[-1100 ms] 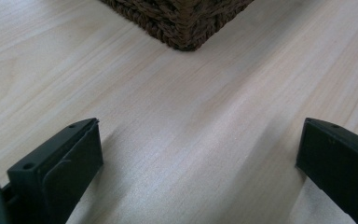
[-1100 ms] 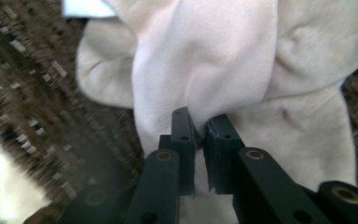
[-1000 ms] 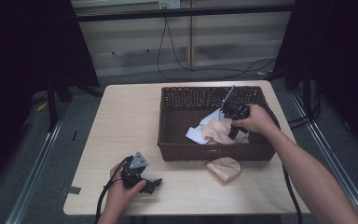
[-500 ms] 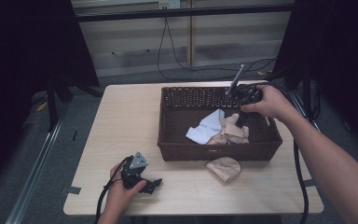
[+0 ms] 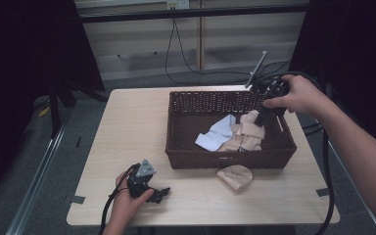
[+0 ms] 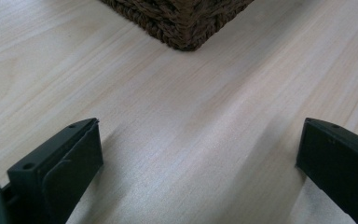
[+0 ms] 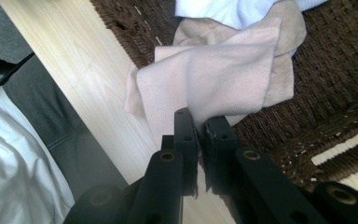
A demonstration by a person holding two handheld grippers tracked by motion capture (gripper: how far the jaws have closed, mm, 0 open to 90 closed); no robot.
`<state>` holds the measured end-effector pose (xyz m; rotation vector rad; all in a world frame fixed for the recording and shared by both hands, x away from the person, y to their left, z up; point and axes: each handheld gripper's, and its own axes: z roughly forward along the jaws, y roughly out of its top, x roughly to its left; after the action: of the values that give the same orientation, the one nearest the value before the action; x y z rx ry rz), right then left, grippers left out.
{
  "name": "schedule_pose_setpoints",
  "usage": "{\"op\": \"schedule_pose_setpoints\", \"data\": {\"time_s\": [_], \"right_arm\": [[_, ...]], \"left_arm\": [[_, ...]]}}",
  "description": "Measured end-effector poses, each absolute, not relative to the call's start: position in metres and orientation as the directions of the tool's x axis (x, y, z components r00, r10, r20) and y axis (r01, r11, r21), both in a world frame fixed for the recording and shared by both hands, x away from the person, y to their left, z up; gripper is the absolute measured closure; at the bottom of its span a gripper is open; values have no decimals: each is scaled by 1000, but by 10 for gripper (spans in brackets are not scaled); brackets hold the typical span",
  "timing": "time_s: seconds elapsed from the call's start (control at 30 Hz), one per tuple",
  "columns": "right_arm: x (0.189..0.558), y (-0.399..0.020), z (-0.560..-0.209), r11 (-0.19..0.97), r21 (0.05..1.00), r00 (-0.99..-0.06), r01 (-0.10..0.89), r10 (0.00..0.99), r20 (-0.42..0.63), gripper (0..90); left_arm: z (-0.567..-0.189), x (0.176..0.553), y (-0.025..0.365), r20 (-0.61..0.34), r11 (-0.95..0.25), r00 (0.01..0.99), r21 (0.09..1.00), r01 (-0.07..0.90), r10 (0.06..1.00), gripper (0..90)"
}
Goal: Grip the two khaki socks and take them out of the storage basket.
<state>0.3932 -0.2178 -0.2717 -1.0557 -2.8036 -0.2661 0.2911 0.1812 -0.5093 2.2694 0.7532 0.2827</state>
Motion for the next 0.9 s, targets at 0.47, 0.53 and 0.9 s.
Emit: {"op": "schedule_pose_setpoints", "data": {"time_s": [0.47,0.53,0.9], "right_arm": [[371,-217,-236,771,126,-780,624,604,166,853],[366,-216,-229,776,144,-788,614,592,169,853],[344,-216,-222,803,163,-817,574,546,188,852]], "left_arm": [[-509,291,181,-17,-572,806,695,435,592,0],[-509,291,181,-16,-573,806,695,435,592,0],[-509,291,181,-16,-572,806,695,435,592,0]]}}
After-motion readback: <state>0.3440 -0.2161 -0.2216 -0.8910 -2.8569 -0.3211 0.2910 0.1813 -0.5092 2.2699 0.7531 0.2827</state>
